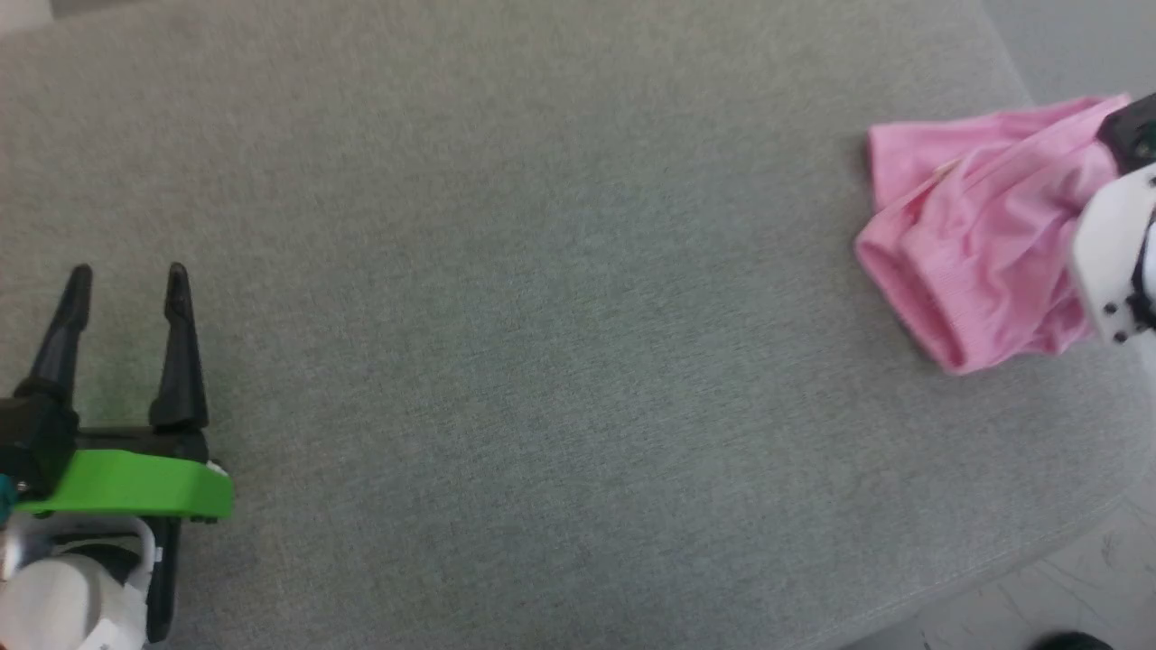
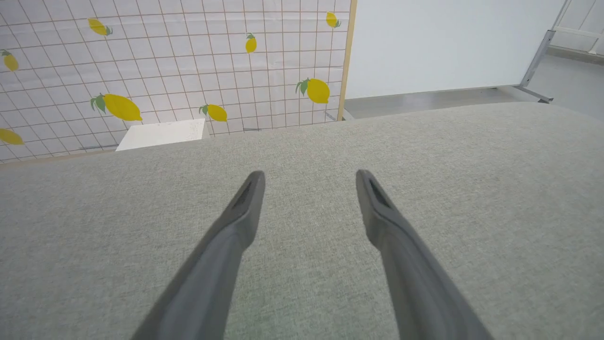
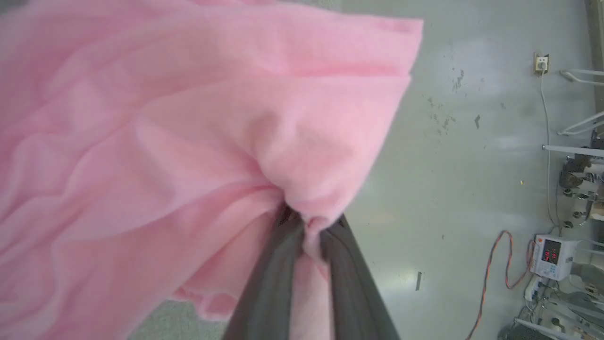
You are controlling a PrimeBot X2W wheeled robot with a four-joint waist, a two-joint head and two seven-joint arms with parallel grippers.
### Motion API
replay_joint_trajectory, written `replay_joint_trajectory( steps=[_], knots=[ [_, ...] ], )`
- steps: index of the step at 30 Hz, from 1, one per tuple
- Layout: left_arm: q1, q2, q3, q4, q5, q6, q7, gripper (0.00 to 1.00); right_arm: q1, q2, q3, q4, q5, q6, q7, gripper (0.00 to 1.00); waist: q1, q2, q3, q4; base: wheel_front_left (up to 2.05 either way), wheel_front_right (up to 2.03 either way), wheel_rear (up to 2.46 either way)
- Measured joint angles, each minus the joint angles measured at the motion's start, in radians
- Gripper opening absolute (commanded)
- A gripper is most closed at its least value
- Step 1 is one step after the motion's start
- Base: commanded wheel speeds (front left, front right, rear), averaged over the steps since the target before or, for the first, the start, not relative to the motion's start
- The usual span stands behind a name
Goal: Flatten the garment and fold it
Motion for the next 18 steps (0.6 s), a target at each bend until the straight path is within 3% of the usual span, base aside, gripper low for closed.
replay_joint_trajectory(
  steps=[5, 6, 7, 8, 14, 18],
  knots=[
    [0.004, 0.025, 0.019, -0.044, 0.0, 0.005, 0.031, 1.0, -0.035, 0.042, -0.091, 0.062, -0.051, 0.0, -0.042, 0.0, 0.0001, 0.0, 0.072, 0.008, 0.0, 0.0, 0.0],
    [0.006, 0.028, 0.021, -0.053, 0.0, 0.005, 0.037, 1.0, -0.039, 0.052, -0.111, 0.077, -0.065, 0.0, -0.042, 0.27, 0.0, 0.0, 0.086, 0.01, 0.0, 0.0, 0.0],
    [0.008, 0.03, 0.024, -0.058, 0.0, 0.006, 0.038, 1.0, -0.041, 0.061, -0.13, 0.091, -0.077, 0.0, -0.043, 0.85, 0.0, 0.0, 0.097, 0.012, 0.0, 0.0, 0.0],
    [0.01, 0.032, 0.025, -0.062, 0.0, 0.008, 0.041, 1.0, -0.043, 0.067, -0.146, 0.099, -0.091, 0.0, -0.043, 1.0, 0.0, 0.0, 0.106, 0.014, 0.0, 0.0, 0.0],
    [0.017, 0.035, 0.022, -0.062, 0.0, 0.013, 0.044, 1.0, -0.045, 0.101, -0.288, 0.13, -0.174, 0.0, -0.043, 1.0, 0.0001, 0.0, 0.122, 0.03, 0.0, 0.0, 0.0],
    [0.022, 0.023, 0.011, -0.032, -0.001, 0.014, 0.021, 1.0, -0.051, 0.13, -0.367, 0.079, -0.164, 0.0, -0.099, 1.0, 0.0001, 0.0, 0.089, 0.037, 0.0, 0.0, 0.0]
  ],
)
